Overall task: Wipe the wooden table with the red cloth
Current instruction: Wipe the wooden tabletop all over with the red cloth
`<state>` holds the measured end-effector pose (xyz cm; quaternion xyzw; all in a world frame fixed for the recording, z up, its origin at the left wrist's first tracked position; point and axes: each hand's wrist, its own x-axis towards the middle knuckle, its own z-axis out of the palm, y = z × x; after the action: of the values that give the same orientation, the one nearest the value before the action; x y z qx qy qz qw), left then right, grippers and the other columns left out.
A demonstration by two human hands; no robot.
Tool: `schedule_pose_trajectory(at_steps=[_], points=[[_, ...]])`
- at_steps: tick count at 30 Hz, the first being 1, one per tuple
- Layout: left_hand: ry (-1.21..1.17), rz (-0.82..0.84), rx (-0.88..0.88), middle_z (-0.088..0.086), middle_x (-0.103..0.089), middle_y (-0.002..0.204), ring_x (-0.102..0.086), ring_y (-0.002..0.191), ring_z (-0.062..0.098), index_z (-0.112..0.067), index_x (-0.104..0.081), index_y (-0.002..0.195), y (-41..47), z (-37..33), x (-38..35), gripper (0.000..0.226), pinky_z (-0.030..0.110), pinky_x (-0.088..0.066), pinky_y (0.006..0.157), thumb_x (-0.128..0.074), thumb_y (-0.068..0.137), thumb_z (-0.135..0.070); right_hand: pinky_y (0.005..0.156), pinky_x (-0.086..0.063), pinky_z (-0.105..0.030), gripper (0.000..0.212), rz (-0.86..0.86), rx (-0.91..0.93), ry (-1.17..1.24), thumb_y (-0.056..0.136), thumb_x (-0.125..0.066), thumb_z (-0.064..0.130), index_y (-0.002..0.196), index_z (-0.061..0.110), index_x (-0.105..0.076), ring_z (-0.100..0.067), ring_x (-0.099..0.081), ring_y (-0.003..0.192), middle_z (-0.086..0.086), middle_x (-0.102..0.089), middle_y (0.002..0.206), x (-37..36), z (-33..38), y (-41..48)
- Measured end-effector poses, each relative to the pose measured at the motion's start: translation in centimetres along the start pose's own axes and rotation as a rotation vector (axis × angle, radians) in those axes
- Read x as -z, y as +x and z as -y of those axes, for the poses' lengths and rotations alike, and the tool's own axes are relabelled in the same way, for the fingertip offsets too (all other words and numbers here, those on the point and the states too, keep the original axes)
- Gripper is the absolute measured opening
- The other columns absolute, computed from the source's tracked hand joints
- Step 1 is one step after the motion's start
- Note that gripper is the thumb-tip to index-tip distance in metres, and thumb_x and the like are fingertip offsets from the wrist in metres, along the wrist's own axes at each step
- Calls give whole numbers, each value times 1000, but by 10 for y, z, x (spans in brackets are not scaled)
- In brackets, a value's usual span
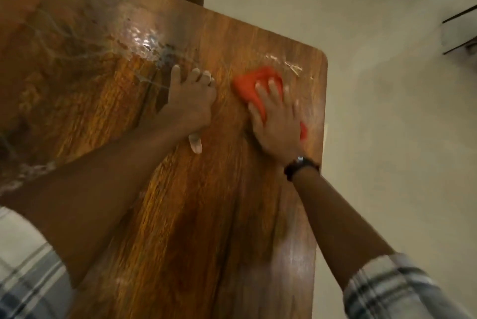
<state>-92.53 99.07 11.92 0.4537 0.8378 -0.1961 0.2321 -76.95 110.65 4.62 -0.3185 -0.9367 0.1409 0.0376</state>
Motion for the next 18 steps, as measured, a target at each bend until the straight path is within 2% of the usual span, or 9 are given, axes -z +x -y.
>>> schedule_pose_trajectory(at_steps=[3,7,12,14,18], points=[[11,-20,8,7,-1,164,2,151,28,-14,-5,156,7,-1,-2,120,59,-1,119,-84,68,-36,119,-7,-56,55,20,-106,22,102,-28,50,154,31,-21,-29,-4,151,0,-12,164,12,-1,115],[54,-22,25,6,-5,164,-1,151,27,-14,-9,155,4,-5,-1,110,59,-1,119,-80,74,-33,119,-1,-56,52,39,-150,21,104,-26,46,154,33,-20,-30,0,151,0,-9,164,4,7,153],[53,-30,32,5,-12,162,-2,151,27,-15,-19,153,0,-5,-1,101,60,-2,118,-79,74,-32,120,-2,-54,48,29,134,-16,104,-29,42,152,34,-27,-28,-7,151,3,-18,162,-10,34,53],[47,-27,26,5,-14,162,-2,151,26,-17,-26,151,-1,-5,-1,94,60,-2,119,-79,75,-32,121,-4,-53,48,29,155,2,105,-32,40,152,34,-27,-26,-8,151,4,-20,162,-12,34,6],[40,-20,43,5,-7,164,-1,151,27,-15,-10,155,1,-4,0,110,58,-2,119,-81,73,-31,121,-9,-51,48,54,162,-32,105,-36,37,152,38,-24,-20,-7,151,7,-17,162,-1,-13,-46]])
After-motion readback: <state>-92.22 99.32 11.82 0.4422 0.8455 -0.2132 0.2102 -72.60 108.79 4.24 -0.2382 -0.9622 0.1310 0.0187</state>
